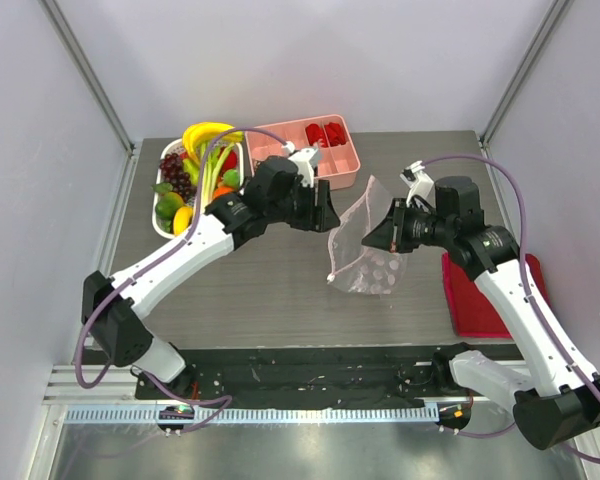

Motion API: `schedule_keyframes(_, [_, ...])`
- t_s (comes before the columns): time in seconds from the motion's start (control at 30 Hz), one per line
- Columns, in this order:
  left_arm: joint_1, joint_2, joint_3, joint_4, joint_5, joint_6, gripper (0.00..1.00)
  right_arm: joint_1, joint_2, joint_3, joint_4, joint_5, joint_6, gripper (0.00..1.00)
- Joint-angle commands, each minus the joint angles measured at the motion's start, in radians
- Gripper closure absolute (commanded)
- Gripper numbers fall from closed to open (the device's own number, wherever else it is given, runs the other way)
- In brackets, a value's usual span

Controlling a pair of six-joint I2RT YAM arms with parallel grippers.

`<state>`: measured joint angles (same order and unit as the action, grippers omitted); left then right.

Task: Place the food in the zip-top bag and seal the zipper
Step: Open the zipper of the food storage bag at the center of the board, then pick up the fake vegetable from the bin.

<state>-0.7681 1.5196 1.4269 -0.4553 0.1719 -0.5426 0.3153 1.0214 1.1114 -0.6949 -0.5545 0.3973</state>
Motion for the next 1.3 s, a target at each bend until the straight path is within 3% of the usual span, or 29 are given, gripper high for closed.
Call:
schedule_keyframes(0.0, [-0.040,0.045,0.093,0.027,-0.035,0.070,0.43,0.019,-0.003,-0.012,0.067,-0.055,0.021,0.99])
schedule_keyframes(0.1, [-0.053,0.063,0.112,0.023,-0.046,0.079,0.47,0.025,-0.001,-0.010,0.069,-0.064,0.017,0.99])
schedule_keyframes(0.2, [-0.030,0.088,0.121,-0.037,-0.057,0.067,0.70,0.027,-0.010,0.004,0.046,-0.035,-0.005,0.99])
schedule_keyframes(0.23, [-0.014,0.094,0.116,-0.060,-0.046,0.055,0.86,0.027,-0.017,0.008,0.038,-0.025,-0.011,0.99])
schedule_keyframes(0.3, [0.044,0.082,0.054,-0.089,-0.032,0.009,0.98,0.025,-0.027,0.024,0.011,0.008,-0.018,0.99])
schedule_keyframes(0.5, [0.138,0.013,-0.088,-0.065,-0.012,-0.040,1.00,0.027,-0.058,0.044,-0.040,0.146,-0.046,0.99])
schedule_keyframes(0.67, [0.154,0.031,-0.098,-0.072,0.040,-0.069,1.00,0.025,-0.057,0.051,-0.028,0.223,-0.038,0.99])
schedule_keyframes(0.77, [0.155,0.037,-0.079,-0.039,0.156,-0.053,0.74,0.025,-0.034,0.051,-0.005,0.191,-0.019,0.99])
schedule_keyframes(0.8, [0.155,0.027,-0.062,-0.030,0.181,-0.039,0.58,0.027,-0.032,0.047,0.004,0.179,-0.015,0.99])
schedule_keyframes(0.93, [0.177,-0.018,-0.008,-0.058,0.169,0.099,0.27,0.025,-0.003,0.028,0.041,0.156,-0.012,0.99])
schedule_keyframes(1.03, [0.262,-0.061,0.000,-0.086,0.147,0.145,0.16,0.027,0.025,0.024,0.064,0.146,-0.008,0.99])
schedule_keyframes(1.27, [0.539,-0.090,0.001,-0.123,0.199,0.433,0.15,0.027,0.069,0.018,0.121,0.127,0.028,0.99])
